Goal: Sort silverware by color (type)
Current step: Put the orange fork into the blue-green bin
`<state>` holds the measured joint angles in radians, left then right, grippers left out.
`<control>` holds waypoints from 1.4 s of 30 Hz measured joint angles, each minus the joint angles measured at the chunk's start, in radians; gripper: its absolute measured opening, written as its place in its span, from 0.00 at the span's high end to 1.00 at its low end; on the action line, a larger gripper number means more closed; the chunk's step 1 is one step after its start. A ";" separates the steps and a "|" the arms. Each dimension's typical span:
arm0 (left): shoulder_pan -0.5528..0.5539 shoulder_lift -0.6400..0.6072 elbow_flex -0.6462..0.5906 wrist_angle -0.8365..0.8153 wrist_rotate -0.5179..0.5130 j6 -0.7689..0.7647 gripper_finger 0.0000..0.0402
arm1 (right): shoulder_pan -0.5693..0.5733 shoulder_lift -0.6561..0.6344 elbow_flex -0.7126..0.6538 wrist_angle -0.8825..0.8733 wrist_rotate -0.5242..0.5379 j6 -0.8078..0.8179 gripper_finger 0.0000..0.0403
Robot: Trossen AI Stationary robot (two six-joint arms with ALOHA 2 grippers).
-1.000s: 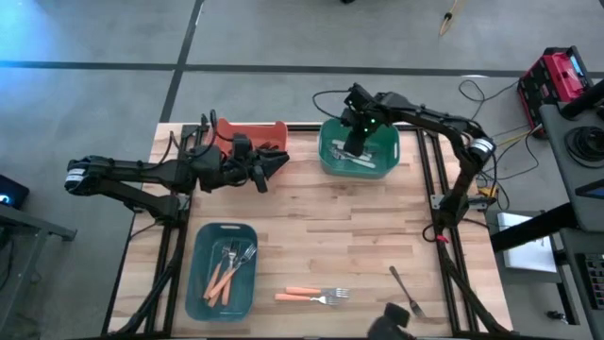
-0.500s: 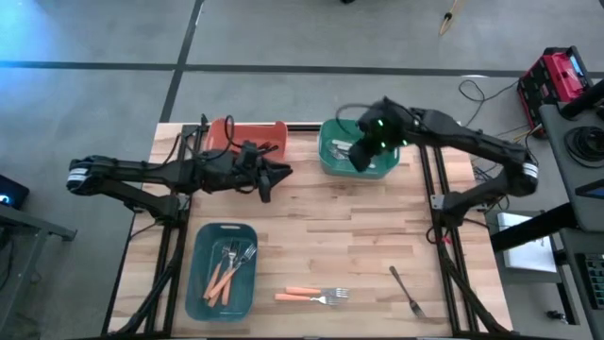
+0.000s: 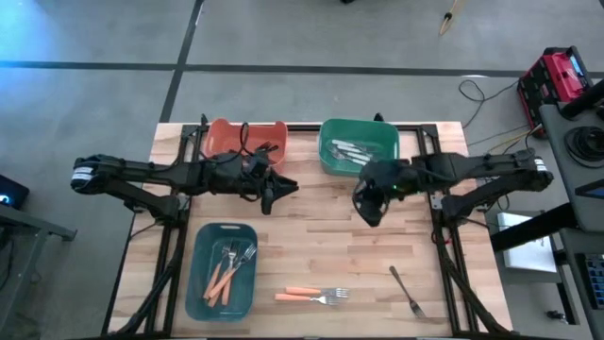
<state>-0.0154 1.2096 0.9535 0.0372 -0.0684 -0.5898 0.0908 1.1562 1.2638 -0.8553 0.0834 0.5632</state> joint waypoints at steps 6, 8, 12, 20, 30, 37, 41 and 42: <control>-0.062 0.001 0.000 0.029 -0.003 -0.047 0.81 | 0.075 -0.065 -0.136 0.164 0.020 0.004 0.92; -0.090 0.001 0.000 0.046 -0.035 -0.055 0.81 | 0.091 -0.096 -0.191 0.222 0.026 0.012 0.92; -0.135 0.001 0.000 0.079 -0.114 -0.114 0.81 | 0.128 -0.151 -0.288 0.304 0.029 0.045 0.92; -0.222 0.066 0.000 0.233 -0.213 -0.183 0.81 | 0.219 -0.182 -0.430 0.497 0.057 0.026 0.92; -0.314 0.296 0.065 0.395 -0.216 -0.231 0.81 | 0.364 -0.160 -0.469 0.563 0.153 0.030 0.92; -0.336 0.468 0.287 0.085 -0.074 -0.211 0.81 | 0.440 -0.167 -0.468 0.563 0.232 0.047 0.92; -0.347 0.529 0.402 -0.244 -0.047 -0.151 0.81 | 0.474 -0.167 -0.468 0.571 0.296 0.046 0.92; -0.352 0.538 0.424 -0.302 -0.036 -0.128 0.81 | 0.480 -0.167 -0.468 0.571 0.312 0.046 0.92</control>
<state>-0.3672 1.7475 1.3771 -0.2647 -0.1043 -0.7173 0.5712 0.9890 0.7959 -0.2846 0.3956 0.6094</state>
